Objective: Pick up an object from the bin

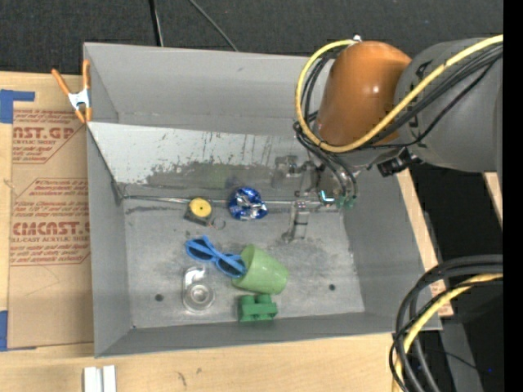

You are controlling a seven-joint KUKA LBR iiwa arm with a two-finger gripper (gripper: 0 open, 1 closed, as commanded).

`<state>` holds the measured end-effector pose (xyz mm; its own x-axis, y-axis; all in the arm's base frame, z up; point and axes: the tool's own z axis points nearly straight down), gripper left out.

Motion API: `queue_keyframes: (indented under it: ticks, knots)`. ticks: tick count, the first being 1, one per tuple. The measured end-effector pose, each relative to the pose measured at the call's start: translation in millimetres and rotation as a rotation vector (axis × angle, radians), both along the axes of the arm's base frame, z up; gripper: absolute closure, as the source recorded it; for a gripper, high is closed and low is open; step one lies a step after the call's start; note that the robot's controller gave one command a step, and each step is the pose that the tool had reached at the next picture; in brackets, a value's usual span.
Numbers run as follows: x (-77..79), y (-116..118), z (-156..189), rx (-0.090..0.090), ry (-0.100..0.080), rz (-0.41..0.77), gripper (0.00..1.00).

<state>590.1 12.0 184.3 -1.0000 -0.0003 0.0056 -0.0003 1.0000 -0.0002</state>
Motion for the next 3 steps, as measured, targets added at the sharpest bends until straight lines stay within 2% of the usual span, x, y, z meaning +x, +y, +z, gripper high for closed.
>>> queue_keyframes:
  ticks: [1,2,3]
  knots:
    - [-69.9,25,-110,-0.003,0.003,0.083,0.00]
    - [-68.7,25,-106,-0.003,0.003,0.083,1.00]
    - [3.8,-38,-56,0.000,-0.011,0.814,1.00]
